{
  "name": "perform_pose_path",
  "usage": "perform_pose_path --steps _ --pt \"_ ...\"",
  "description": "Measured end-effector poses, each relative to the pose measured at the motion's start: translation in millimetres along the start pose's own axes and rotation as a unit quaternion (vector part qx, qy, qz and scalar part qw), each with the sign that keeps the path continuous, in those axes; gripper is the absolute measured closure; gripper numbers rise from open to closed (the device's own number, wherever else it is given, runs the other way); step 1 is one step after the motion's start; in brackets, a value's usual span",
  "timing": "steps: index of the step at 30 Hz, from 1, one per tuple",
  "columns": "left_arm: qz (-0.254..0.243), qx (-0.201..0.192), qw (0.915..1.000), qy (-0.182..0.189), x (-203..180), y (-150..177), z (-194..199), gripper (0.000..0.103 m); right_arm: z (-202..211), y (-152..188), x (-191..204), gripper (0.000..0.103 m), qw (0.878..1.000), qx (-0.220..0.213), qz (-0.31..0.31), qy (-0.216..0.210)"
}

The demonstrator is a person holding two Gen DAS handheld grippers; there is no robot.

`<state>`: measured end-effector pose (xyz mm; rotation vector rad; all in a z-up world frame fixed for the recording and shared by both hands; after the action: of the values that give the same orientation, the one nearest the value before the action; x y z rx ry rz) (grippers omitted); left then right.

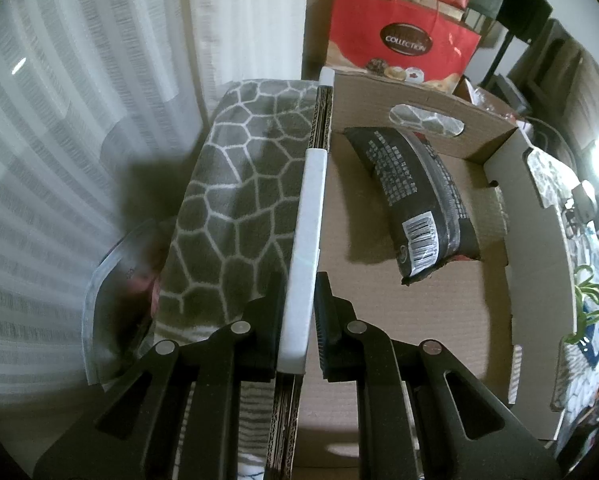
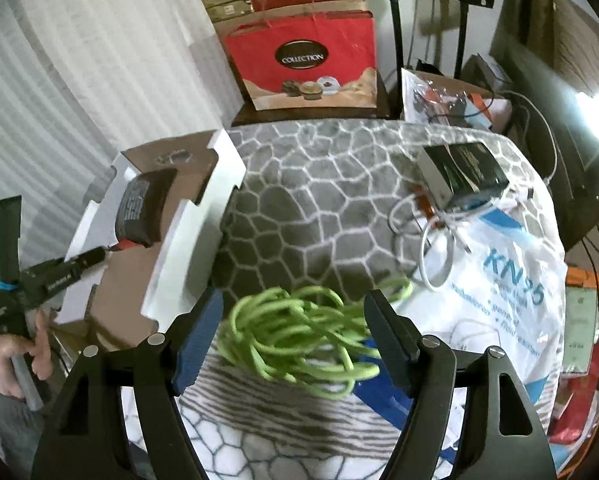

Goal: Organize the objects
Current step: 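Move the right gripper to the lime-green cable and grasp it, then carry the green cable into the box with the right gripper and release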

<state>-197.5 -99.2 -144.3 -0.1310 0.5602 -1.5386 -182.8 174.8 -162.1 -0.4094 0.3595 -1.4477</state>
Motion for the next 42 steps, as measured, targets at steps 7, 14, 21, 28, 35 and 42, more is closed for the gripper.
perform_pose_path --steps 7,14,21,28,35,42 --pt "-0.001 0.001 1.0 -0.004 0.6 0.9 0.3 0.089 -1.6 15.2 1.4 0.017 1.0 -0.004 0.021 0.003" --pt "-0.001 0.002 1.0 -0.006 -1.4 0.9 -1.0 0.089 -18.1 32.3 13.6 0.015 0.999 0.014 0.053 0.006" --pt "0.0 0.004 1.0 -0.005 -1.7 1.5 -1.3 0.089 -34.7 44.0 24.5 0.044 0.996 0.024 0.084 0.03" --pt "0.001 0.004 1.0 -0.005 -0.5 2.4 -2.1 0.089 -36.2 42.1 25.0 0.077 0.996 0.033 0.083 0.017" --pt "0.002 0.005 1.0 -0.004 -0.5 2.2 -2.8 0.089 -27.3 36.8 30.7 0.087 0.996 0.018 0.087 0.012" --pt "0.002 0.005 1.0 -0.004 -1.2 2.2 -3.3 0.089 -6.4 19.6 37.6 0.088 0.996 -0.006 0.084 0.004"
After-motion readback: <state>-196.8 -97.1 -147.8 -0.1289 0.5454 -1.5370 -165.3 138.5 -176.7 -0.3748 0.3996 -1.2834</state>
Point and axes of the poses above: each gripper's, at about its wrist camera, not at the fingertips, and z roughly against the way its jaws point, x to its left, y to its underside, the point moved 4 cm from there along -z, roughly the way its jaws point, and after that the axes turned 13 degrees about y, right-handed, at the moved point
